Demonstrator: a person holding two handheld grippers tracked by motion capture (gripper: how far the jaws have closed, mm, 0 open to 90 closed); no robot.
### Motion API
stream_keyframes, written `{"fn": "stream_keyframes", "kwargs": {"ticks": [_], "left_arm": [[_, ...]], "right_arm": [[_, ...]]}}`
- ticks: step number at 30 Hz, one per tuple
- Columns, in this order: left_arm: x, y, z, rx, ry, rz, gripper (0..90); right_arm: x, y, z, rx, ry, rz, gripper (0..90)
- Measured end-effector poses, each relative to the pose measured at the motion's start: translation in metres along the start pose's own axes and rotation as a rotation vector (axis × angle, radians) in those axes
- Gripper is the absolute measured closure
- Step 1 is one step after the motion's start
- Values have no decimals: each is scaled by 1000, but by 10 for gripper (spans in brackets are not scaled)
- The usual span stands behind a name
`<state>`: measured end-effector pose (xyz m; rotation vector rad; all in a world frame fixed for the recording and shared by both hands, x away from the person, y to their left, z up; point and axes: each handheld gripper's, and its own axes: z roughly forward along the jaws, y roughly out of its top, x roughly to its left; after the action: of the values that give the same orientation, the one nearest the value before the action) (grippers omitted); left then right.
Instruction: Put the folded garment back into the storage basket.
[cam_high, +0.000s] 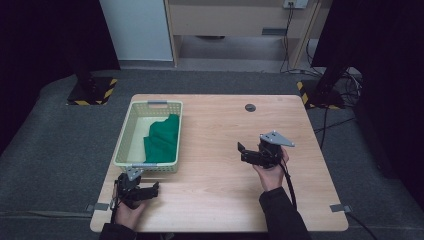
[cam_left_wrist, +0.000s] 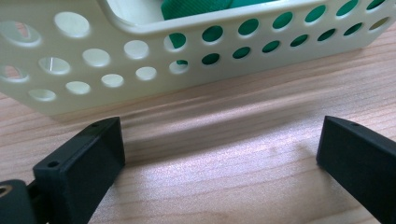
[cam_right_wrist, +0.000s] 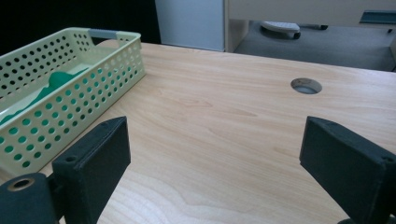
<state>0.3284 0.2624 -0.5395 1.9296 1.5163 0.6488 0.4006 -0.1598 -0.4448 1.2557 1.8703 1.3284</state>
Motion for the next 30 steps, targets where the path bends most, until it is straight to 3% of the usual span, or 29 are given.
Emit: {"fn": "stream_keyframes", "kwargs": {"ticks": [8,26,30], "left_arm": [[0,0,0,0,0,0,0],[0,0,0,0,0,0,0],[0,0,0,0,0,0,0]], "right_arm": [[6,-12,-1,32,22,-22,80],[9,-30,-9,38,50,-24,75],[8,-40,-9,64,59,-21,75]]}}
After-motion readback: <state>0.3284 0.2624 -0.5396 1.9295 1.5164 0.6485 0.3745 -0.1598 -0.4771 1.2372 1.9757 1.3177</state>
